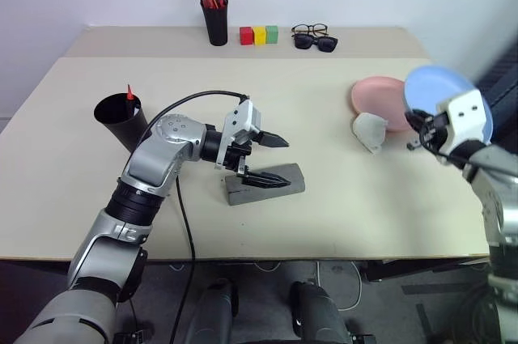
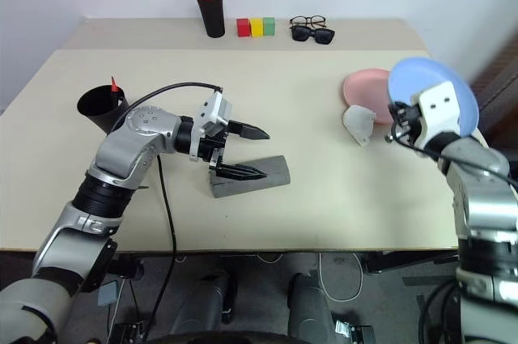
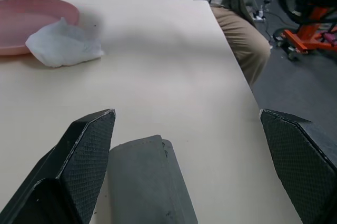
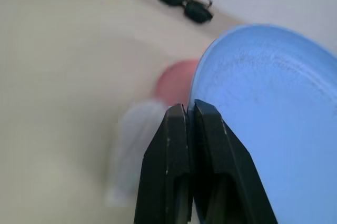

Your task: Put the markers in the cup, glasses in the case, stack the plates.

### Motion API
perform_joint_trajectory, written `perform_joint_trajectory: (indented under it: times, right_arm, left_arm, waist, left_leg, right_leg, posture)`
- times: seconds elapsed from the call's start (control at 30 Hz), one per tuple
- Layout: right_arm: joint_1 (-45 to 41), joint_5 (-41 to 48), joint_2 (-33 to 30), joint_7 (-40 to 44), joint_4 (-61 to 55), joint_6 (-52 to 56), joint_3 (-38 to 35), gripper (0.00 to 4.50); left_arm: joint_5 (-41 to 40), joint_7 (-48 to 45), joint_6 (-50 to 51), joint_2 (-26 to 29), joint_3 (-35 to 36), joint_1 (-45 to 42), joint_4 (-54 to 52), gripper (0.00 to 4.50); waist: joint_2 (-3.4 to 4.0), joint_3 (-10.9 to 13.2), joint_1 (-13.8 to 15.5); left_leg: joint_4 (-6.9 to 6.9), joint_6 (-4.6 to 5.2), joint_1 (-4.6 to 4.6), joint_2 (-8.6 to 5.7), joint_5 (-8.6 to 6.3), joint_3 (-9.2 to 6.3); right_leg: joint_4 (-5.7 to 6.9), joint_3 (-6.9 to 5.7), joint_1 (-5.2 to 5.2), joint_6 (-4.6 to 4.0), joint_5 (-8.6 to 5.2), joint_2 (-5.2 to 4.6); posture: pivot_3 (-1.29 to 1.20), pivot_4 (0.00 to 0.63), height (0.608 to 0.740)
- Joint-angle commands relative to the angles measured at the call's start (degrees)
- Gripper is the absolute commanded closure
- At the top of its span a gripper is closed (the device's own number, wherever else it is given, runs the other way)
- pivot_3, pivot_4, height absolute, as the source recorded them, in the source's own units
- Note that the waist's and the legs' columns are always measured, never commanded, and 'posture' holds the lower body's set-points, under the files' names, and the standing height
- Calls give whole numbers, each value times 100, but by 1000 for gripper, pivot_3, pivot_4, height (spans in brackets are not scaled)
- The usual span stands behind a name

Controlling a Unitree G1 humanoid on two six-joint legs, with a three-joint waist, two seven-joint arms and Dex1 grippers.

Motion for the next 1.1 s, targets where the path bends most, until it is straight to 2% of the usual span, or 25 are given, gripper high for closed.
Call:
perform_joint_trajectory:
  times: [0.03,0.23,0.37,0.47,0.53,0.63,0.8,0.97,1.1]
  right_arm:
    - [-1026,-443,-24,327,1748,-1097,381,4478]
    - [-2765,-1110,300,331,4810,-2507,946,4478]
    - [-3251,-1408,536,143,5701,-2814,1107,3119]
    - [-3386,-1489,668,-23,5916,-2964,1096,1473]
    - [-3415,-1278,704,103,5860,-2977,895,552]
    - [-3308,-847,718,675,5628,-2760,581,552]
    - [-2485,-460,719,1611,4739,-2194,448,552]
    - [-1822,-281,829,1713,3992,-1605,449,552]
    - [-1617,-298,908,1528,3875,-1487,458,552]
  left_arm:
    - [-93,188,-1,3,148,57,-299,0]
    - [-210,587,332,206,363,446,-905,0]
    - [-342,852,619,407,549,703,-1270,0]
    - [-438,1024,800,507,624,852,-1486,0]
    - [-499,1091,881,557,641,933,-1604,0]
    - [-559,1138,924,613,639,988,-1671,0]
    - [-580,1163,864,590,565,929,-1534,0]
    - [-577,1160,832,531,526,810,-1443,0]
    - [-562,1146,799,564,539,798,-1417,0]
  waist:
    - [2,2,-29]
    - [6,6,-98]
    - [8,7,-147]
    - [8,7,-167]
    - [8,7,-174]
    - [8,7,-186]
    - [8,7,-189]
    - [10,8,-192]
    - [10,8,-222]
  left_leg:
    - [-1,0,-1,-2,0,0]
    - [-15,0,0,-2,1,1]
    - [-17,-1,2,-2,1,-1]
    - [-10,-1,2,-3,2,-1]
    - [-9,-2,2,-4,2,-2]
    - [-11,-2,3,-4,2,-2]
    - [-12,-2,14,-4,2,-5]
    - [-8,-2,14,-5,2,-4]
    - [-9,-2,20,-5,2,-3]
  right_leg:
    - [-1,0,0,0,0,0]
    - [3,2,-9,5,0,0]
    - [8,3,-9,6,0,2]
    - [7,3,-4,5,0,2]
    - [8,5,-4,6,0,1]
    - [10,6,-4,8,1,2]
    - [13,5,6,18,4,4]
    - [15,7,7,10,-1,3]
    - [24,8,4,10,-2,4]
  posture:
    - [0,150,740]
    - [0,150,740]
    - [0,150,740]
    - [0,150,740]
    - [0,150,740]
    - [0,150,740]
    - [0,150,740]
    - [0,150,740]
    - [0,150,740]
